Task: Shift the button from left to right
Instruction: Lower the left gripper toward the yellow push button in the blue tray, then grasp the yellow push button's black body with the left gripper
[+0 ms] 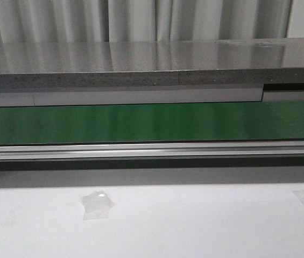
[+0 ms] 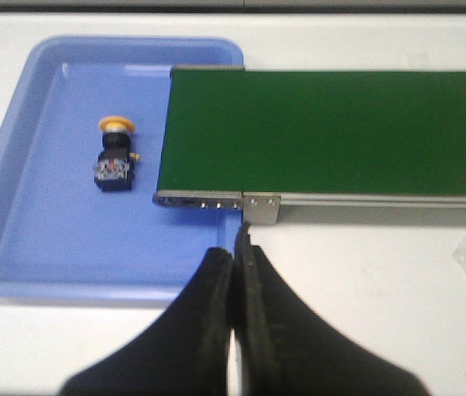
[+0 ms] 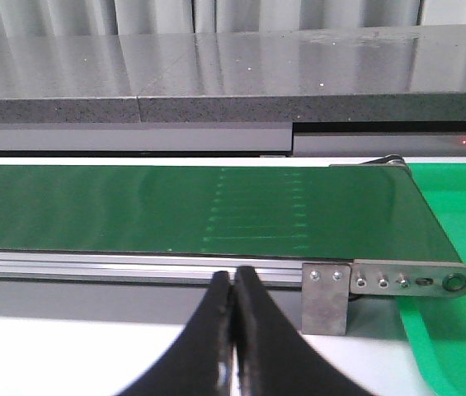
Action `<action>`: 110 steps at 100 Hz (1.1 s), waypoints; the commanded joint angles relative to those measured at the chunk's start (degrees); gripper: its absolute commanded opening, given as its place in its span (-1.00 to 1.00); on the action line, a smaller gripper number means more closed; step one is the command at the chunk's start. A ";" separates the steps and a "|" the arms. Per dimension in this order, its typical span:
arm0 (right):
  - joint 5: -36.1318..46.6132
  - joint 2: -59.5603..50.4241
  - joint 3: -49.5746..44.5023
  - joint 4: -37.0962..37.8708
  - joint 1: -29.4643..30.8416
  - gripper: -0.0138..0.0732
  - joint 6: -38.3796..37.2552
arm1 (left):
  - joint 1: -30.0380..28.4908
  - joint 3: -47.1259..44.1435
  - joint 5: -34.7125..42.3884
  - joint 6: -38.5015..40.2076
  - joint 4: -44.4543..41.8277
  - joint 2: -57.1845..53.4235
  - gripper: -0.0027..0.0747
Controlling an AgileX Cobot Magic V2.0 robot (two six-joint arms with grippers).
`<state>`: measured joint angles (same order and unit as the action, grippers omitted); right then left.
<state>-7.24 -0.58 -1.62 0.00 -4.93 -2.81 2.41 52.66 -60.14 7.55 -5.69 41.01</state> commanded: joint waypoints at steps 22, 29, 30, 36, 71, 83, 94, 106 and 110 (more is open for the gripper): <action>5.07 -1.06 0.93 0.80 -0.16 -0.84 0.26 | 0.51 5.00 -3.39 -5.18 -0.49 11.43 -0.98; 5.07 -1.06 0.93 0.80 -0.16 -0.84 0.26 | 0.51 5.00 -2.93 -5.18 -0.60 12.95 -0.98; 5.07 -1.06 0.93 0.80 -0.16 -0.84 0.26 | 0.51 5.00 -2.90 -5.18 -0.60 13.17 -0.98; 5.07 -1.06 0.93 0.80 -0.16 -0.84 0.26 | 0.51 5.00 -1.83 -5.18 -0.48 13.68 -0.97; 5.07 -1.06 0.93 0.80 -0.16 -0.84 0.26 | 0.51 5.00 -0.45 -5.18 -0.49 13.78 0.67; 5.07 -1.06 0.93 0.80 -0.16 -0.84 0.26 | 0.51 5.00 -0.22 -5.07 -0.36 13.78 0.80; 5.07 -1.06 0.93 0.80 -0.16 -0.84 0.26 | 0.51 5.00 0.69 -3.84 -0.36 13.78 0.71; 5.07 -1.06 0.93 0.80 -0.16 -0.84 0.26 | 0.37 5.00 4.44 -0.07 -2.47 13.78 0.57; 5.07 -1.06 0.93 0.80 -0.16 -0.84 0.26 | -0.14 5.39 5.38 1.58 -3.89 14.07 0.54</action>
<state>-7.24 -0.58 -1.62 0.00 -4.93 -2.81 2.41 55.79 -60.02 5.65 -7.17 55.10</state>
